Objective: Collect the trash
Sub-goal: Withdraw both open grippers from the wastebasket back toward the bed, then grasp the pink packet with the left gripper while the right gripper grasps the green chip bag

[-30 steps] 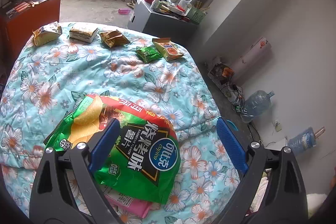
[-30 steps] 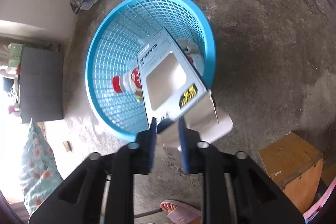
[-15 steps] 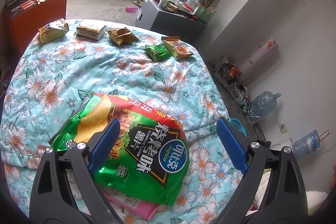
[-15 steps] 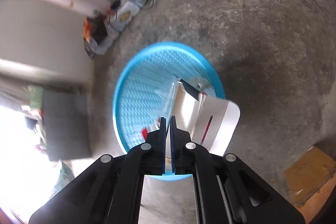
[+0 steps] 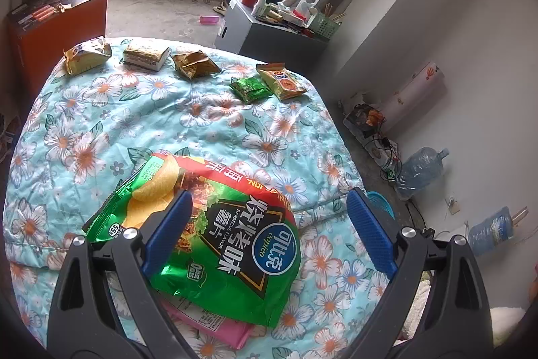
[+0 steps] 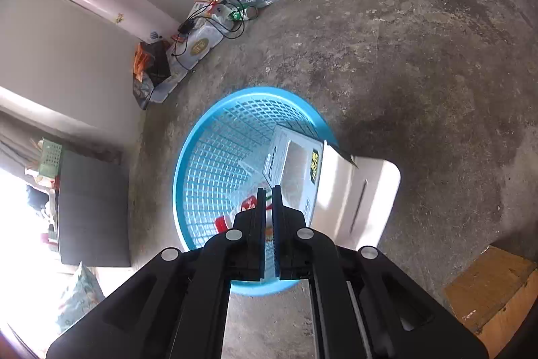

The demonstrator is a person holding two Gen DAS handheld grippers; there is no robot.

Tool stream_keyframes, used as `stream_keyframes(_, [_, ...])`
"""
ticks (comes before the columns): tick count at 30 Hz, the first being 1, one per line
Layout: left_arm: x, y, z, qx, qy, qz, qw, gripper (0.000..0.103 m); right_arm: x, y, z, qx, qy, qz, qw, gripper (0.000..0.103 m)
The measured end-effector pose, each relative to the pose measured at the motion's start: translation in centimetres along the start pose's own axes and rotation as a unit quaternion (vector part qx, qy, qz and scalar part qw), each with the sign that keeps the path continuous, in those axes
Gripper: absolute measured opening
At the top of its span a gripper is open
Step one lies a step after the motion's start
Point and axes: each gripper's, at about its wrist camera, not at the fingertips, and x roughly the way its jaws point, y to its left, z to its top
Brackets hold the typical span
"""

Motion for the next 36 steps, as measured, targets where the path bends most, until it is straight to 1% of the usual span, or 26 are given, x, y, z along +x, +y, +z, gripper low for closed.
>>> stream_keyframes(2, [-0.5,-0.1,-0.1,0.009,-0.008,0.000,0.9999,0.089,-1.7,0.2,-0.8,-0.019,-0.003,0.008,1.000,0.004])
stream_keyframes(4, [-1.3,-0.1,-0.4,0.017,-0.018,0.000,0.9997,0.089,-3.7,1.0,-1.8,-0.058,0.002,0.013,0.998,0.005])
stream_keyframes(7, [-2.2,0.1,-0.9,0.024,-0.029,0.000,0.9993,0.089,-8.4,2.7,-3.8,-0.123,0.003,0.038,0.992,0.005])
stream_keyframes(8, [-2.5,0.3,-1.1,0.023,-0.031,-0.001,0.9993,0.089,-10.0,3.4,-4.6,-0.147,0.003,0.046,0.988,0.008])
stream_keyframes(10, [-3.2,0.8,-1.6,0.017,-0.037,-0.006,0.9992,0.089,-14.0,5.1,-6.5,-0.201,-0.003,0.065,0.977,0.023])
stream_keyframes(11, [-3.7,1.1,-1.9,0.014,-0.041,-0.008,0.9990,0.089,-15.9,6.0,-7.5,-0.226,-0.010,0.070,0.972,0.042])
stream_keyframes(12, [-4.1,1.4,-2.3,0.013,-0.045,-0.006,0.9989,0.089,-17.8,6.8,-8.6,-0.248,-0.021,0.076,0.966,0.051])
stream_keyframes(13, [-4.6,1.7,-2.7,0.013,-0.050,-0.001,0.9987,0.089,-19.7,7.7,-9.8,-0.272,-0.032,0.089,0.958,0.053])
stream_keyframes(15, [-5.4,2.2,-3.5,0.016,-0.059,0.015,0.9980,0.089,-23.2,10.0,-12.5,-0.328,-0.040,0.114,0.937,0.060])
stream_keyframes(16, [-5.8,2.6,-4.0,0.016,-0.062,0.021,0.9977,0.089,-24.6,11.1,-13.7,-0.347,-0.039,0.129,0.928,0.060])
stream_keyframes(18, [-6.5,3.5,-4.9,0.014,-0.065,0.031,0.9973,0.089,-27.0,13.3,-16.3,-0.384,-0.023,0.172,0.907,0.063])
stream_keyframes(20, [-7.0,4.4,-6.1,0.006,-0.063,0.035,0.9974,0.089,-28.7,15.6,-18.9,-0.418,-0.001,0.207,0.884,0.063])
stream_keyframes(23, [-7.1,5.6,-8.0,-0.007,-0.052,0.034,0.9981,0.089,-30.3,19.4,-23.6,-0.468,0.056,0.264,0.842,0.063])
stream_keyframes(25, [-6.6,6.1,-9.4,-0.012,-0.038,0.032,0.9987,0.089,-30.7,21.9,-27.3,-0.495,0.099,0.296,0.811,0.063])
stream_keyframes(26, [-6.2,6.3,-10.1,-0.014,-0.030,0.029,0.9990,0.089,-30.7,23.3,-29.3,-0.510,0.124,0.310,0.792,0.063])
stream_keyframes(28, [-5.1,6.5,-11.3,-0.014,-0.015,0.028,0.9994,0.089,-30.8,25.7,-33.3,-0.539,0.160,0.316,0.764,0.063])
stream_keyframes(29, [-4.5,6.6,-11.8,-0.014,-0.009,0.031,0.9994,0.086,-30.6,26.9,-35.3,-0.552,0.181,0.315,0.751,0.063])
stream_keyframes(30, [-4.0,6.6,-12.1,-0.013,-0.003,0.031,0.9994,0.082,-30.5,28.1,-37.3,-0.565,0.193,0.311,0.739,0.063])
stream_keyframes(31, [-3.3,6.9,-12.4,-0.018,0.006,0.032,0.9993,0.075,-30.4,29.1,-39.2,-0.578,0.201,0.309,0.728,0.063])
stream_keyframes(32, [-2.6,7.3,-12.6,-0.027,0.015,0.030,0.9991,0.068,-30.3,30.4,-41.3,-0.594,0.218,0.308,0.710,0.063])
stream_keyframes(33, [-2.0,7.8,-12.8,-0.042,0.024,0.022,0.9986,0.065,-30.1,31.3,-42.9,-0.601,0.230,0.310,0.700,0.063])
stream_keyframes(34, [-1.4,8.4,-12.9,-0.060,0.034,0.011,0.9976,0.059,-30.0,32.2,-44.5,-0.602,0.242,0.310,0.695,0.063])
stream_keyframes(35, [-1.0,9.0,-12.9,-0.075,0.041,-0.001,0.9963,0.055,-29.8,33.2,-46.1,-0.603,0.263,0.312,0.686,0.063])
stream_keyframes(36, [-0.6,9.5,-13.0,-0.089,0.044,-0.012,0.9950,0.053,-29.2,34.0,-47.1,-0.600,0.282,0.314,0.679,0.063])
